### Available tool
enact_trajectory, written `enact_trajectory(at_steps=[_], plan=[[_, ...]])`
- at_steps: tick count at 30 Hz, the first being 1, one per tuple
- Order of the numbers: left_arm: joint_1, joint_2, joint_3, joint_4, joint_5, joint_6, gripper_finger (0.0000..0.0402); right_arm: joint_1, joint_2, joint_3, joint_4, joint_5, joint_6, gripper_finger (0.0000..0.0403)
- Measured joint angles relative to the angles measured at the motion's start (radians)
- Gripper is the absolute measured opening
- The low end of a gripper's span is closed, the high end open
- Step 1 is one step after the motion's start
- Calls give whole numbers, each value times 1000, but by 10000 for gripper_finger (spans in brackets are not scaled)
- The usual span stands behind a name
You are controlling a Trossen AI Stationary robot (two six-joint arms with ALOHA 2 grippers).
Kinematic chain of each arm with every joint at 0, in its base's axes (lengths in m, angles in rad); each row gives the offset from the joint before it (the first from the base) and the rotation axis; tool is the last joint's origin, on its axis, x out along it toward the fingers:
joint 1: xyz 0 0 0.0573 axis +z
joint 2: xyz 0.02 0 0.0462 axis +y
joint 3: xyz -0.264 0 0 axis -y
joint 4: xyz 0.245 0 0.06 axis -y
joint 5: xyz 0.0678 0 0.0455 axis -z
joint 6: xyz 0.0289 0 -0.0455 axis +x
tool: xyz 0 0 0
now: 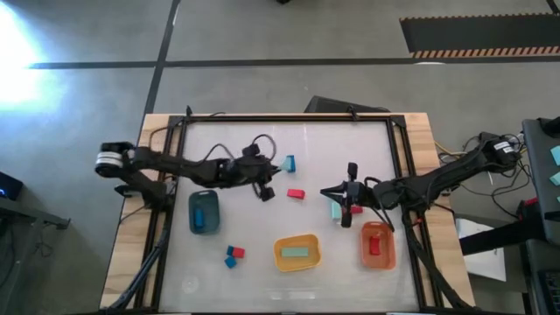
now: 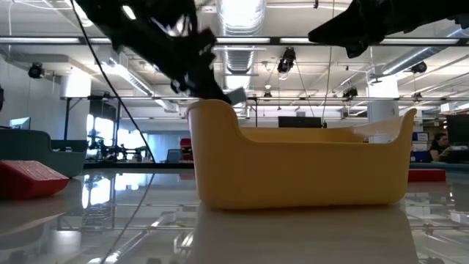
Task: Sort & place blocks by color
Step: Put the light blue block into the yellow bin
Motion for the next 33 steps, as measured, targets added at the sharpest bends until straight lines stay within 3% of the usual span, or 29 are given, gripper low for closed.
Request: enact_trajectory(at_steps=[7,15,26,33], plan=[[-118,-128,-105,252,4,0,5,0,91,0,153,0,-121,8],[-202,-140,-197,514,8,-72,5,0,209,1,373,0,-299,8],[-222,-133,-223,546,12,-209,5,0,237,22,405,2,-362,13],[-222,-133,-223,569,13,-309,5,2,243,72,363,1,-481,88]])
